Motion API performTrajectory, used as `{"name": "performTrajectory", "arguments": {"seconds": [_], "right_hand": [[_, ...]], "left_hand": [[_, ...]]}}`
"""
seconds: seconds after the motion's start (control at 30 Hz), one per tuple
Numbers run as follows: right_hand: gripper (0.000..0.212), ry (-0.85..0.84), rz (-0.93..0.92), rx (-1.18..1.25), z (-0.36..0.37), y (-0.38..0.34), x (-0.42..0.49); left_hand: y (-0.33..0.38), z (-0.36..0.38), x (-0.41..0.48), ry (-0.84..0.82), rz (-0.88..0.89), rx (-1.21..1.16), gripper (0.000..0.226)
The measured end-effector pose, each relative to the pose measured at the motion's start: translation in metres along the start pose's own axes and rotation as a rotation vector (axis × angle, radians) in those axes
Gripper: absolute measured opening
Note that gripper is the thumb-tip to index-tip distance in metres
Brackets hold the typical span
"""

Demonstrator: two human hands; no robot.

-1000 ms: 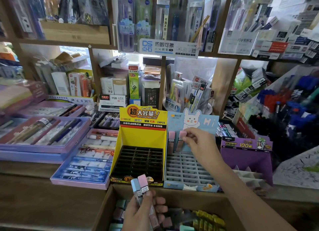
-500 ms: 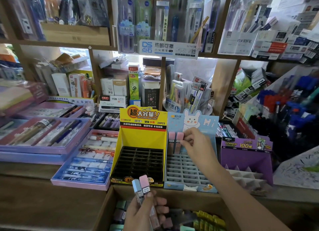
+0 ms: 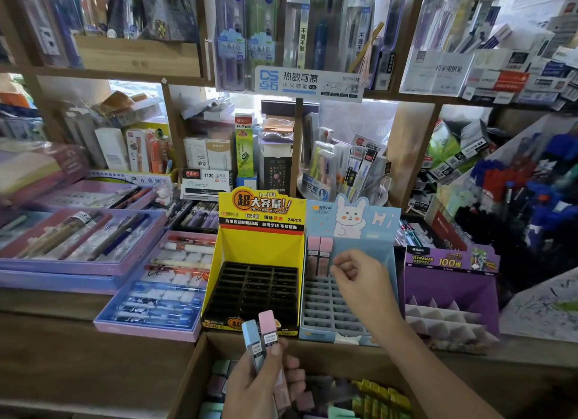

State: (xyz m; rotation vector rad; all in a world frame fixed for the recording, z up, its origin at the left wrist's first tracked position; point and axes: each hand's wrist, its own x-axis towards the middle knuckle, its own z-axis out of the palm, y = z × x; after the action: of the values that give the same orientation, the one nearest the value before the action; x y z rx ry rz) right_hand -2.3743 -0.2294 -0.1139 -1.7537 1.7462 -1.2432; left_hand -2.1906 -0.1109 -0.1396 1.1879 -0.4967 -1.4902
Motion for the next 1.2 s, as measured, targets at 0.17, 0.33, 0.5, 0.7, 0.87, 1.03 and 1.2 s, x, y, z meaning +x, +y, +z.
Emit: {"name": "performTrajectory", "arguments": {"seconds": [0.17, 0.33, 0.5, 0.7, 0.87, 1.03, 1.2], "right_hand": [[0.015, -0.223, 0.024, 0.225, -0.005, -0.026, -0.033], [0.004, -0.480, 0.144, 0.359, -0.003, -0.034, -0.055], [0.019, -0.551, 0.221, 0.366, 0.001, -0.034, -0.061], [0.013, -0.565, 0.218, 0.369, 0.002, -0.032, -0.063], [0.007, -0.483, 0.204, 0.473, -0.008, -0.033, -0.054], [0.005, -0.192, 0.143, 0.525, -0.028, -0.036, -0.029], [0.012, -0.032, 0.043, 0.444, -0.037, -0.028, -0.003]], "left_hand": [[-0.001, 0.001, 0.000, -0.032, 0.058, 0.062, 0.013], [-0.002, 0.003, -0.003, -0.047, 0.106, 0.120, 0.020], [-0.001, 0.004, -0.006, -0.058, 0.139, 0.158, 0.013], [-0.004, 0.004, -0.005, -0.092, 0.136, 0.159, 0.012], [-0.008, 0.003, 0.001, -0.073, 0.037, 0.028, 0.018], [-0.008, -0.001, 0.006, -0.059, 0.024, 0.082, 0.020], [-0.013, -0.006, 0.011, 0.005, 0.079, 0.154, 0.015]]}}
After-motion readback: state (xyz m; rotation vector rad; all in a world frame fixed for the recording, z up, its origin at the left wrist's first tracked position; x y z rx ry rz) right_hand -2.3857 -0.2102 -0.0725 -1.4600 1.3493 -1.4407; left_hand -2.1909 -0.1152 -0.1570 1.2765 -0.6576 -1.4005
